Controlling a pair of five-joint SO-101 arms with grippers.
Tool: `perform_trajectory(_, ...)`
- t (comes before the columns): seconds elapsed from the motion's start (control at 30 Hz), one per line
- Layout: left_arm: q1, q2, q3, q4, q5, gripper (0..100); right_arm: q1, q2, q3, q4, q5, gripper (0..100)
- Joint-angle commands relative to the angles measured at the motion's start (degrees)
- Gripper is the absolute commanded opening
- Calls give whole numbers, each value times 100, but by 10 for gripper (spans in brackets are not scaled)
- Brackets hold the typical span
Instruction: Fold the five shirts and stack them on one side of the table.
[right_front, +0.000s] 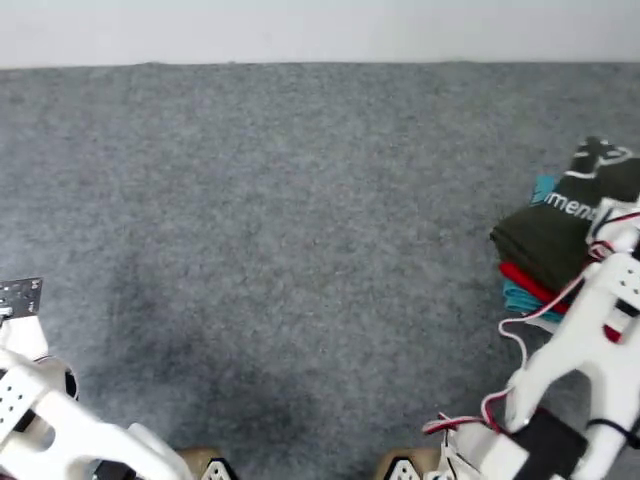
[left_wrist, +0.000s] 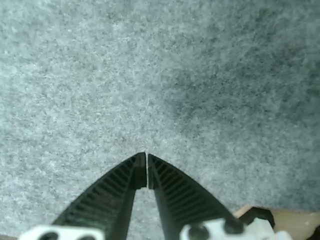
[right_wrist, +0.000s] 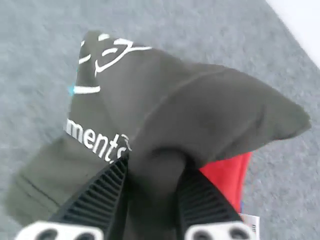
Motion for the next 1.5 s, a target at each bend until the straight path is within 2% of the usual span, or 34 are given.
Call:
perform_trajectory(0.0,-9,-167,-31,-123,-62,15,321,101,-281,-119,185,206)
perform_trajectory(0.1,-9,-167,-31,-123,-62,15,523,57,-404,-84,158,328)
perform_trajectory(0.17,-9,-167,-31,-123,-62,15,549,-48,-527,-66,158,340)
perform_trajectory(0.3,-9,-167,-31,-123,-62,15,426,-488,-580,-57,176,274)
perform_trajectory(0.47,-9,-167,-31,-123,-62,15,-163,-857,-554,400,202,9)
perform_trajectory(0.57,-9,-167,-31,-123,-62,15,-435,-796,-396,655,185,47)
perform_trajectory(0.67,-9,-167,-31,-114,-62,15,-646,-435,97,180,185,7)
perform_trajectory(0.8,-9,-167,-31,-97,-62,15,-936,374,818,-743,167,13)
perform_trajectory(0.97,-9,-167,-22,-88,-62,15,-1156,857,879,-910,167,13)
perform_trajectory(1.27,-9,-167,-31,-79,-62,15,-127,-338,554,-963,211,13)
perform_trajectory(1.47,-9,-167,-31,-79,-62,15,514,4,554,-1376,800,13)
